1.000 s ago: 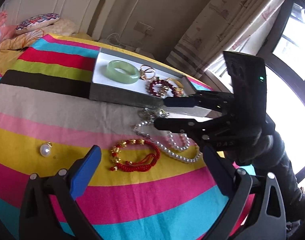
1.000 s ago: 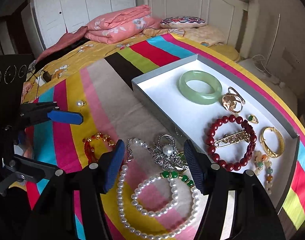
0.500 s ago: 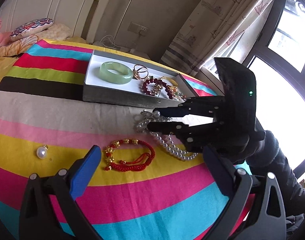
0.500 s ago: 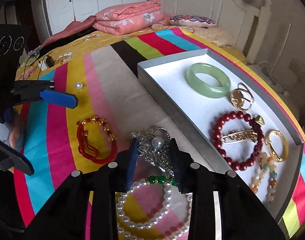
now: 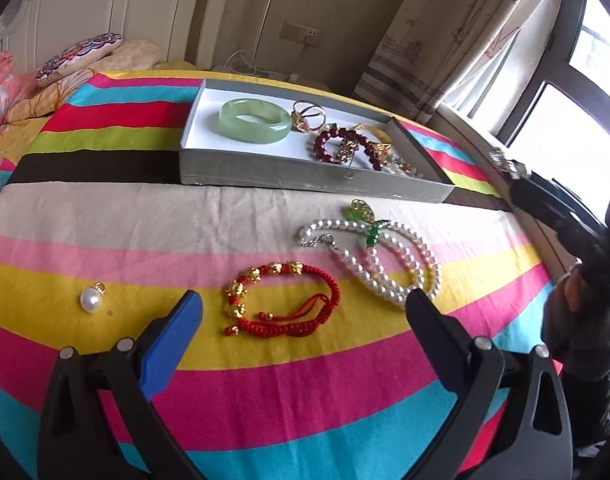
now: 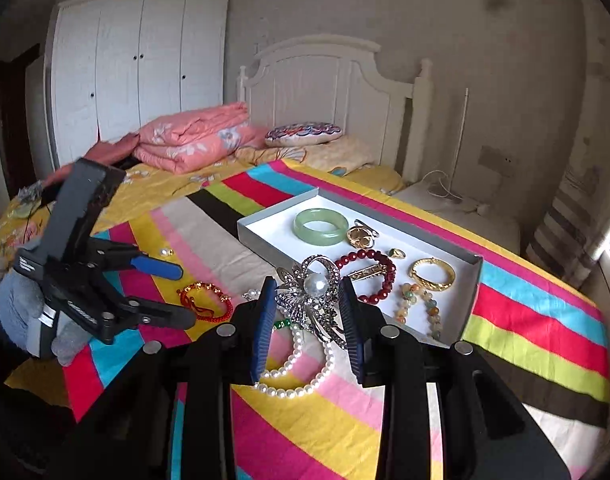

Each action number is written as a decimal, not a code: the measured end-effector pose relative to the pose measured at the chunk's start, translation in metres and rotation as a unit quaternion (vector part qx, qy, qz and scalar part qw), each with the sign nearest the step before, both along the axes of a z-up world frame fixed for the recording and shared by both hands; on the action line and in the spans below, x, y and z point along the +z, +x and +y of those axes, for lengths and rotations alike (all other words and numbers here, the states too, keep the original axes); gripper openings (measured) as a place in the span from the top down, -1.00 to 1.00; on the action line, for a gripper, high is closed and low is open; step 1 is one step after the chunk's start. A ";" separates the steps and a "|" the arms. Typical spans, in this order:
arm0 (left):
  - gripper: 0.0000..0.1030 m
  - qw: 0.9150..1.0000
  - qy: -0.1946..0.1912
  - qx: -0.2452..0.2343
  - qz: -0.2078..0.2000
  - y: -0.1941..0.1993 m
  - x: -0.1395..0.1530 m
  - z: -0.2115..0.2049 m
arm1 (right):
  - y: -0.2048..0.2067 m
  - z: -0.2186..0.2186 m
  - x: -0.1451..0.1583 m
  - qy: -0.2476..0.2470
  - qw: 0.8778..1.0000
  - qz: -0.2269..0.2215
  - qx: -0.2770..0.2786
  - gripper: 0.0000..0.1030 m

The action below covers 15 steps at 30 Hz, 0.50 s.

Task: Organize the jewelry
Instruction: 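Grasp the red string bracelet with the left tool while the right tool holds the brooch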

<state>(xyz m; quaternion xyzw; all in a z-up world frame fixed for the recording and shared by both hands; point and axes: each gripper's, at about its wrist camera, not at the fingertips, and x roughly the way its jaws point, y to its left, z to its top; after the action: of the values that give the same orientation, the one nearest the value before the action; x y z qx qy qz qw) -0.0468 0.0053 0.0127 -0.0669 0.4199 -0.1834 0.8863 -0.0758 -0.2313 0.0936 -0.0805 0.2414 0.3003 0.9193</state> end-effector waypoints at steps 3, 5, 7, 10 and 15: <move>-0.90 0.999 0.035 0.023 0.013 0.006 -0.004 -0.004 | -0.009 -0.009 -0.004 0.005 1.000 0.006 -0.009 0.38; -0.76 0.997 0.067 0.023 0.010 0.005 -0.005 -0.012 | -0.013 -0.014 -0.009 0.012 1.000 0.016 -0.011 0.38; -0.35 0.995 0.102 0.013 0.000 0.003 -0.006 -0.023 | -0.014 -0.018 -0.016 0.021 0.999 0.027 -0.015 0.38; 0.36 0.990 0.142 -0.002 -0.021 -0.003 -0.007 -0.034 | -0.010 -0.019 -0.032 0.035 0.998 0.057 -0.019 0.37; 0.84 0.994 0.107 -0.013 -0.036 -0.008 -0.004 -0.027 | -0.012 -0.020 -0.033 0.049 0.997 0.057 -0.024 0.37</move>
<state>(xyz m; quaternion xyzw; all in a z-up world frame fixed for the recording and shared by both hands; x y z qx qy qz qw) -0.0550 -0.0220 0.0086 0.0403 0.4055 -0.1518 0.9005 -0.0873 -0.2511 0.0605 -0.0121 0.2799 0.2940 0.9138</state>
